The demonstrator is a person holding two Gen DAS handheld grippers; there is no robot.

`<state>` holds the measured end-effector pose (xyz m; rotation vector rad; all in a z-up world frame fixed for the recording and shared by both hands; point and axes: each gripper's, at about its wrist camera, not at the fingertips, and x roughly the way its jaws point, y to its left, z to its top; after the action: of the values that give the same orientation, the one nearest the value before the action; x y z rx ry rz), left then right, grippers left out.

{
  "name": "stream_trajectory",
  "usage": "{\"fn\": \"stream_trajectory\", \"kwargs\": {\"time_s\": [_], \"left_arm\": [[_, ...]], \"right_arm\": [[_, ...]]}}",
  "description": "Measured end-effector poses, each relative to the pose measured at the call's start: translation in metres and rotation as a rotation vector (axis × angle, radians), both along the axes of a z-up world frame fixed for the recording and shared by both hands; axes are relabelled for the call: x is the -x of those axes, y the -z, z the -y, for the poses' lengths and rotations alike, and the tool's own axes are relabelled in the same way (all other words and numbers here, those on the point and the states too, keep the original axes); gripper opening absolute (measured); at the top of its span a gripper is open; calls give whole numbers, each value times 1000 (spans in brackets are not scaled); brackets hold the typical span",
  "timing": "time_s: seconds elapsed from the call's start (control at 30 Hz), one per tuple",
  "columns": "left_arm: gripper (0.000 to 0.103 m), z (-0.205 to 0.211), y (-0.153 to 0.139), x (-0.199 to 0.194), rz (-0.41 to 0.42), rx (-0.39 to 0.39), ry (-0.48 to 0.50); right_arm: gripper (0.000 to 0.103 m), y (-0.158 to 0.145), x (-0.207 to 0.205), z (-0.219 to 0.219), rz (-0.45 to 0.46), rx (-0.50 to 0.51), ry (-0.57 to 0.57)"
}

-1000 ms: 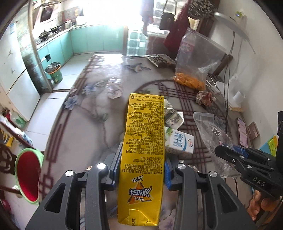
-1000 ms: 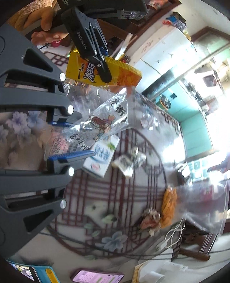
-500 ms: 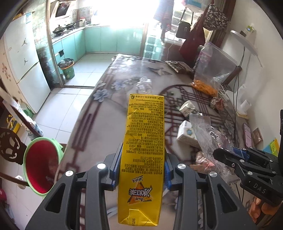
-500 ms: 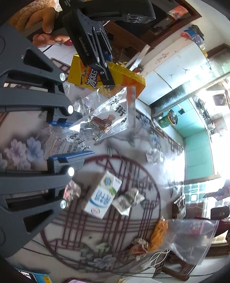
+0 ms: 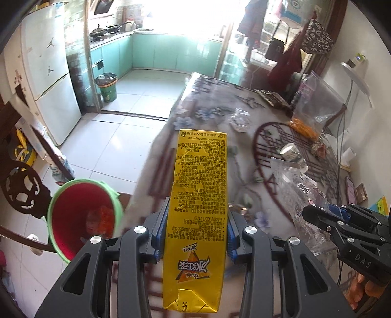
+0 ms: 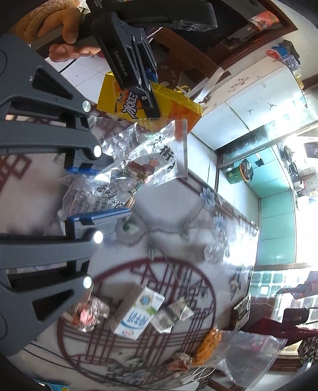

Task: Collect trash
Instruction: 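Carry the yellow box over the bucket with the left tool while the right tool carries the clear bag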

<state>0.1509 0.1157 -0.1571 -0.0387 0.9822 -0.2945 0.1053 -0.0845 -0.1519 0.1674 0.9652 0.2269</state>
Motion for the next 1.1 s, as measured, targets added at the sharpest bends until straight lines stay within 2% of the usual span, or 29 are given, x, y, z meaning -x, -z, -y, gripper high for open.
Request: {"fn": "stream_trajectory", "kwargs": {"time_s": [0.67,1.1], "left_arm": [[36,-144,26,-13,-43,3,-194],[36,-210,50,-12,-89,-8,-316]], "right_arm": [[23,5,-34,-133,-5,77,-157],[24,20,-54,-198,-33,114,-282]]}}
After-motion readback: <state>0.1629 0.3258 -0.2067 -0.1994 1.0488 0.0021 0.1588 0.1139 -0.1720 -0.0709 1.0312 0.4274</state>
